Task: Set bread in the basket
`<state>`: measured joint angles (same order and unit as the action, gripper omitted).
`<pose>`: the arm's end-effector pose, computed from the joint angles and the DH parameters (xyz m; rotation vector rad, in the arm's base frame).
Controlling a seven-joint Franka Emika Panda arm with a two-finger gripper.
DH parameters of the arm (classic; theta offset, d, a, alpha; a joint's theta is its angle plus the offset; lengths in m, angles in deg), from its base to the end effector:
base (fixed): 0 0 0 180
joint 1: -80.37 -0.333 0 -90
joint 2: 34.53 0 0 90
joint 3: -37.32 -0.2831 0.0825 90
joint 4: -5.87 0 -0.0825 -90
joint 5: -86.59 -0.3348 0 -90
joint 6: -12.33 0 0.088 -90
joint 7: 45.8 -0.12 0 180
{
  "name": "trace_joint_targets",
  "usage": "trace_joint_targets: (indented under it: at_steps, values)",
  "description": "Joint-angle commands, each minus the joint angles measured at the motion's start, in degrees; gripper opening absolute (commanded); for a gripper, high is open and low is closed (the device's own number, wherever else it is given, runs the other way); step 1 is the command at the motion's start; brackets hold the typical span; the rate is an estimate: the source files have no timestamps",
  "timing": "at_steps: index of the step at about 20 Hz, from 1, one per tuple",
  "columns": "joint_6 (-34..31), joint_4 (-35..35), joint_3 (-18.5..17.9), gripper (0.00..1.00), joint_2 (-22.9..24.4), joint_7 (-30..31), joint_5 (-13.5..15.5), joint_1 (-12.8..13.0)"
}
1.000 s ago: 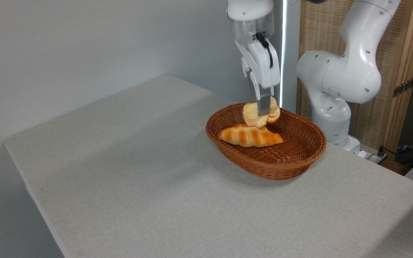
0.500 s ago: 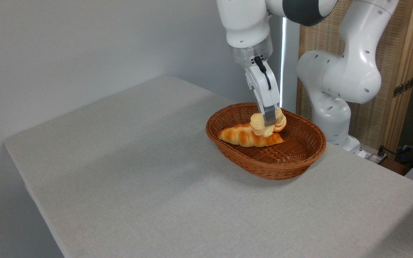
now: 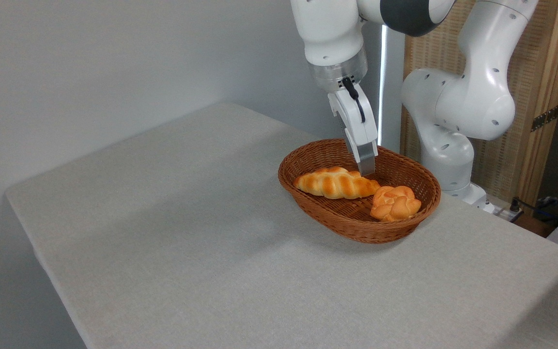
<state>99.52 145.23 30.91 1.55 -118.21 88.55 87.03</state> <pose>0.2965 -0.0026 0.4732 2.3006 -1.7411 -0.2521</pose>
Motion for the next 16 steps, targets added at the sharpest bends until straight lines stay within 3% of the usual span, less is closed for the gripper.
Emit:
trace_joint_targets:
  at_steps: [1,5,10,16]
  values:
    - [-0.5,-8.5,0.3,1.0,-4.2,0.9,-0.8,0.5]
    - [-0.4,-22.1,1.3,1.0,-11.6,8.2,-0.8,1.1]
    - [0.3,-33.9,1.7,1.0,-21.6,17.1,-0.1,2.7]
    - [4.0,-44.7,6.2,1.0,-33.1,34.8,2.3,2.7]
